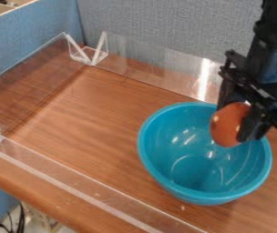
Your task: Put the mushroom in the blue bowl
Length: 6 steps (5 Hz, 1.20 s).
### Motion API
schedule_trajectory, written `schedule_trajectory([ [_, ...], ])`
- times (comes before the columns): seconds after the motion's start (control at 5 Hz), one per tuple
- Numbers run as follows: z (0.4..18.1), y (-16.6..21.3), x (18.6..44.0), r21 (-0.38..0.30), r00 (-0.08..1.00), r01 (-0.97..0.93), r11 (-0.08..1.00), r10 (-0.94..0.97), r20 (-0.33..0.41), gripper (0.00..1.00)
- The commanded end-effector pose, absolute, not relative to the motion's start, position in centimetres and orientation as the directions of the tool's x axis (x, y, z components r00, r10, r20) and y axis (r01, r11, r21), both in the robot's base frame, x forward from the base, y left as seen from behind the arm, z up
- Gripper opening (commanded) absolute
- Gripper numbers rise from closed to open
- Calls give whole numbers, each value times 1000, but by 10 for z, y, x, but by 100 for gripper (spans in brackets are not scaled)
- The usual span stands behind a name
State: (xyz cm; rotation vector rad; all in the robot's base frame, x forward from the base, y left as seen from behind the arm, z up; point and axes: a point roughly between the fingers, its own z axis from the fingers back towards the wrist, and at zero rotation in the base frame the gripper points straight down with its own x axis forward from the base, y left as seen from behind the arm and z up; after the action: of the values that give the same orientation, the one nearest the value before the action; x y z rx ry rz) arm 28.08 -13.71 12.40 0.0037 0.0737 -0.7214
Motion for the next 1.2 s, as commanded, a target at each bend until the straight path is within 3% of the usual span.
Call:
schedule_trajectory([
  [0.0, 147, -136, 283, 0, 761, 648, 761, -648, 9, 0],
  [0.6, 146, -144, 279, 1, 826, 563, 827, -562, 32, 0],
  [1.0, 147, -130, 281, 8, 808, 587, 809, -587, 57, 0],
])
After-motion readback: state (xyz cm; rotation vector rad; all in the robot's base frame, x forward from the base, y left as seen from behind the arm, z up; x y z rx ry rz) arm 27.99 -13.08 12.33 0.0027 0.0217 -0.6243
